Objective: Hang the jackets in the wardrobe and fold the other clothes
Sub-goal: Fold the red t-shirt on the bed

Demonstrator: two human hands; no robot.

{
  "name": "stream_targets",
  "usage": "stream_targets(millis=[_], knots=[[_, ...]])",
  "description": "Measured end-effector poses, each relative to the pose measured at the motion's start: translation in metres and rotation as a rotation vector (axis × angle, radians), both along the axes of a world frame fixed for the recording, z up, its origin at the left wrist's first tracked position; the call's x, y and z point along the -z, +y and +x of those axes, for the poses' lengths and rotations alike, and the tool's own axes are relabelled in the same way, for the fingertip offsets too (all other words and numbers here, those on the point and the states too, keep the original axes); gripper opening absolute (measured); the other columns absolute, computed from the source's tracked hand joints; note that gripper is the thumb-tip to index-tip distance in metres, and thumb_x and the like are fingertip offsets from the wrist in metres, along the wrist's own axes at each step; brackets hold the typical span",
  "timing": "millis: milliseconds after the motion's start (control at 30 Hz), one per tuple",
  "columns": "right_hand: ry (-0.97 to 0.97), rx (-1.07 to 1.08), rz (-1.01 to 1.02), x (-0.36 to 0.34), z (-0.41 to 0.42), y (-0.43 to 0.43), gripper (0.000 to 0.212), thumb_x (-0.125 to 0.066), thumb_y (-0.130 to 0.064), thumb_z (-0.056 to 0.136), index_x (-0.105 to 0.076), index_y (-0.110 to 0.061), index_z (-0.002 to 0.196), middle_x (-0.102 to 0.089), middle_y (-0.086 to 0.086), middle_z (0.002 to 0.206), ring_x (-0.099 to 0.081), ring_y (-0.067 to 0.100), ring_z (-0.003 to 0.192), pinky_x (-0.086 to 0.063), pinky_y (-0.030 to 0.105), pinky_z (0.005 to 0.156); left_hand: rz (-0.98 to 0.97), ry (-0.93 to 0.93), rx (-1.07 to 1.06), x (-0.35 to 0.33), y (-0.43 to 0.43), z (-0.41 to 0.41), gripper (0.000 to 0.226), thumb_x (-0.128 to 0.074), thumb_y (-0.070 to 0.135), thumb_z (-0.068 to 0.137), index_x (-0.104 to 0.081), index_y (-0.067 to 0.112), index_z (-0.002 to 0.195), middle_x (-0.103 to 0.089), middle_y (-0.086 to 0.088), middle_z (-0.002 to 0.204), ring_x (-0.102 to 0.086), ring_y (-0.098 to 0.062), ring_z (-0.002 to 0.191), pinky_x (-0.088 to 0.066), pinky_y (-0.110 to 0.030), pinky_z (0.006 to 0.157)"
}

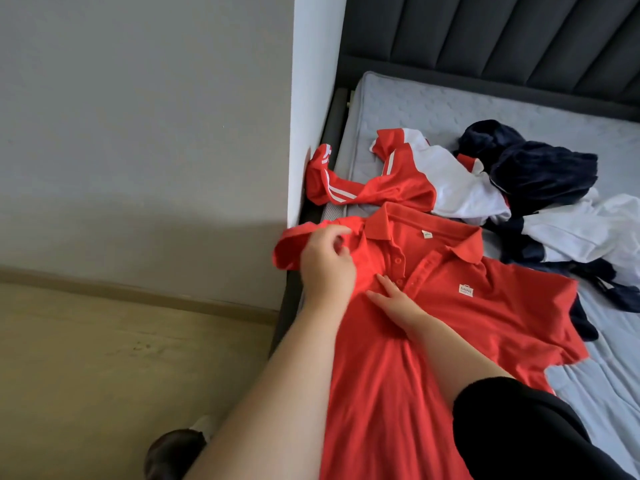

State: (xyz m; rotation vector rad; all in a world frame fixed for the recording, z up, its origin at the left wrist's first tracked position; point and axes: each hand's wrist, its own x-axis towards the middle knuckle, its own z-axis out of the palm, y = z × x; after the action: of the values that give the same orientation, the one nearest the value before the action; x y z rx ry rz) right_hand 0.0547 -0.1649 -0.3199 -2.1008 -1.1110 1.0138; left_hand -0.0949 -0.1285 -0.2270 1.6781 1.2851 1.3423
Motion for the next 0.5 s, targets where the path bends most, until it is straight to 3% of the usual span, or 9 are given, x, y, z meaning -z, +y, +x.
stream_targets(millis=[67, 100, 133, 200, 233, 300, 400, 500], knots=[[0.443, 0.240, 0.177, -0.013, 0.008, -0.008, 0.043, -0.047, -0.018, 0.097, -0.043, -0.011, 0.139, -0.039, 0.009, 0.147, -0.042, 0.015, 0.129, -0.032, 0.025, 0.108, 0.208, 0.314, 0.254, 0.011, -0.031, 0.007, 0.036, -0.051, -0.008, 0.069, -0.072, 0.009, 0.093, -0.070, -0.007, 0.092, -0.058, -0.030, 0.096, -0.041, -0.036, 0.090], [0.647, 0.353, 0.230, -0.018, 0.014, -0.015, 0.040, -0.041, -0.018, 0.099, -0.043, -0.009, 0.138, -0.044, 0.010, 0.144, -0.046, 0.015, 0.125, -0.036, 0.021, 0.102, 0.267, 0.424, 0.321, 0.021, -0.047, 0.006, 0.037, -0.051, -0.006, 0.066, -0.073, 0.010, 0.091, -0.070, -0.006, 0.095, -0.058, -0.031, 0.103, -0.041, -0.042, 0.096], [0.793, 0.441, 0.256, -0.023, 0.020, -0.022, 0.041, -0.034, -0.020, 0.101, -0.040, -0.007, 0.140, -0.045, 0.010, 0.143, -0.045, 0.016, 0.127, -0.036, 0.021, 0.098, 0.306, 0.468, 0.356, 0.034, -0.063, 0.003, 0.036, -0.053, -0.006, 0.061, -0.073, 0.009, 0.087, -0.070, -0.005, 0.096, -0.059, -0.030, 0.106, -0.041, -0.045, 0.098], [0.909, 0.566, 0.280, -0.030, 0.028, -0.033, 0.045, -0.023, -0.024, 0.103, -0.033, -0.004, 0.142, -0.044, 0.012, 0.144, -0.042, 0.020, 0.132, -0.039, 0.021, 0.084, 0.339, 0.431, 0.390, 0.061, -0.090, -0.007, 0.028, -0.056, -0.006, 0.053, -0.071, 0.007, 0.072, -0.070, -0.006, 0.088, -0.064, -0.028, 0.095, -0.050, -0.036, 0.088], [0.911, 0.597, 0.285, -0.032, 0.028, -0.036, 0.046, -0.022, -0.025, 0.103, -0.033, -0.001, 0.141, -0.044, 0.013, 0.143, -0.043, 0.021, 0.132, -0.040, 0.020, 0.076, 0.317, 0.396, 0.396, 0.071, -0.100, -0.013, 0.024, -0.055, -0.006, 0.052, -0.068, 0.007, 0.066, -0.068, -0.006, 0.081, -0.065, -0.027, 0.086, -0.052, -0.030, 0.078], [0.838, 0.614, 0.267, -0.038, 0.022, -0.034, 0.050, -0.026, -0.030, 0.102, -0.034, 0.001, 0.140, -0.047, 0.015, 0.140, -0.045, 0.023, 0.129, -0.040, 0.020, 0.071, 0.145, 0.353, 0.349, 0.082, -0.107, -0.020, 0.018, -0.051, -0.007, 0.059, -0.063, 0.007, 0.062, -0.063, -0.007, 0.072, -0.062, -0.028, 0.074, -0.047, -0.036, 0.068], [0.674, 0.551, 0.212, -0.049, 0.011, -0.022, 0.049, -0.042, -0.038, 0.097, -0.043, -0.006, 0.133, -0.054, 0.015, 0.124, -0.053, 0.024, 0.116, -0.040, 0.024, 0.078, -0.360, 0.216, 0.138, 0.084, -0.088, -0.016, 0.020, -0.048, -0.002, 0.081, -0.064, 0.003, 0.070, -0.068, -0.014, 0.077, -0.064, -0.030, 0.072, -0.050, -0.041, 0.071], [0.357, 0.407, 0.196, -0.059, 0.007, -0.008, 0.033, -0.060, -0.033, 0.090, -0.054, -0.014, 0.116, -0.054, 0.012, 0.107, -0.054, 0.021, 0.094, -0.042, 0.025, 0.070, -0.958, -0.387, 0.073, 0.070, -0.056, -0.004, 0.020, -0.043, -0.003, 0.090, -0.054, 0.000, 0.074, -0.064, -0.019, 0.090, -0.067, -0.019, 0.062, -0.054, -0.028, 0.064]])
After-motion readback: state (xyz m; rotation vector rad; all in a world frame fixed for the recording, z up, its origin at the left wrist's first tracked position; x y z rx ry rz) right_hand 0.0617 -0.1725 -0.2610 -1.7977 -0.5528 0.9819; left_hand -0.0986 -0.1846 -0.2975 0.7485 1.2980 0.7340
